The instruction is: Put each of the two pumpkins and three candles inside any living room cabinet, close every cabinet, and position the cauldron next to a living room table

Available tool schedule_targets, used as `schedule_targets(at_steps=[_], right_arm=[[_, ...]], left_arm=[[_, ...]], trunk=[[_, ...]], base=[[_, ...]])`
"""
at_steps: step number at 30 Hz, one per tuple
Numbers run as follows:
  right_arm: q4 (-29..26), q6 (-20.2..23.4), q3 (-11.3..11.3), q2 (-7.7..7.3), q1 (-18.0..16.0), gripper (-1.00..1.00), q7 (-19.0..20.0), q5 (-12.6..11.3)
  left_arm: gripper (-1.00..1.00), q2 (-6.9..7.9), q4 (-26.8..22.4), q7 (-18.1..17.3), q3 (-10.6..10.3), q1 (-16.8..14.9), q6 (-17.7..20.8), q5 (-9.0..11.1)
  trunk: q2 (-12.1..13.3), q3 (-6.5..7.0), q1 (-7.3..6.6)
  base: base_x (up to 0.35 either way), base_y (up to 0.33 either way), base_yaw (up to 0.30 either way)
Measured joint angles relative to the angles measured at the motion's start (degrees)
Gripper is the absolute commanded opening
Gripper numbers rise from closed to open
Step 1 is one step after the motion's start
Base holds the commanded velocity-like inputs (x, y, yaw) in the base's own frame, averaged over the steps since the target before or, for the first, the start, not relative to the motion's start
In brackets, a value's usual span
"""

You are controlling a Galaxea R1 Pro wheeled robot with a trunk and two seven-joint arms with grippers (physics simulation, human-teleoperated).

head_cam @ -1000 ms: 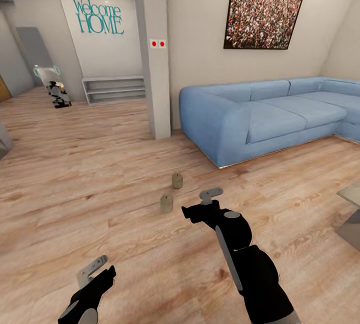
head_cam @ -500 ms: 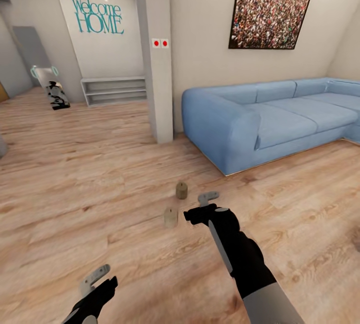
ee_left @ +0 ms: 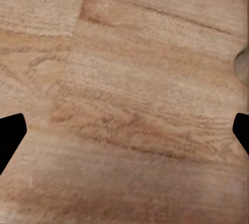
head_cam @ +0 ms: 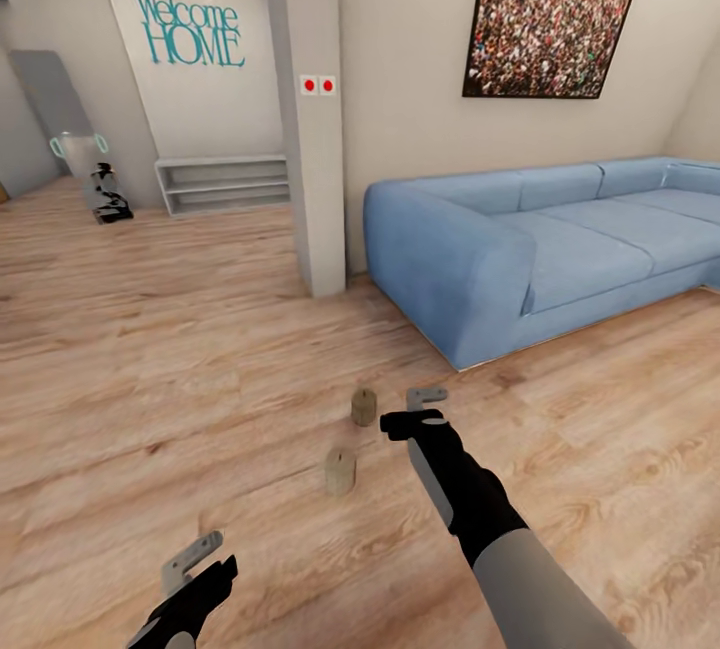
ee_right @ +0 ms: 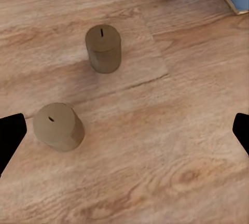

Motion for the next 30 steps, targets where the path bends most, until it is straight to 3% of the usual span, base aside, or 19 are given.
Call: schedule_targets(at_steps=[6,17,23,30], right_arm=[[0.55,-0.07,0.19,0.0,-0.28,1.0,-0.65,-0.42],[0.74,0.67,0.15,0.0,-1.03,1.0,-0.69,-0.41],[1.1,2.04,0.17,0.0,-1.09,1.0,-0.63,-0.4],[7.26,6.79,0.11,0.0,-4.96,1.0,-0.18,-0.69]], left_arm=[[1.0,0.0,0.01,-0.05,0.03,0.0,-0.11,0.15],[1.0,-0.03,0.02,-0.03,0.05,0.0,-0.17,0.17],[1.0,-0.01,0.01,-0.04,0.16,0.0,-0.16,0.22],[1.0,-0.01,0.01,-0.05,0.17,0.0,-0.16,0.24]], trunk=[[0.0,0.0,0.0],[0.0,0.0,0.0],[0.0,0.0,0.0],[0.0,0.0,0.0]], base=[[0.341,-0.082,0.056],[0.332,-0.142,0.261],[0.336,-0.034,0.085],[0.338,-0.004,0.011]])
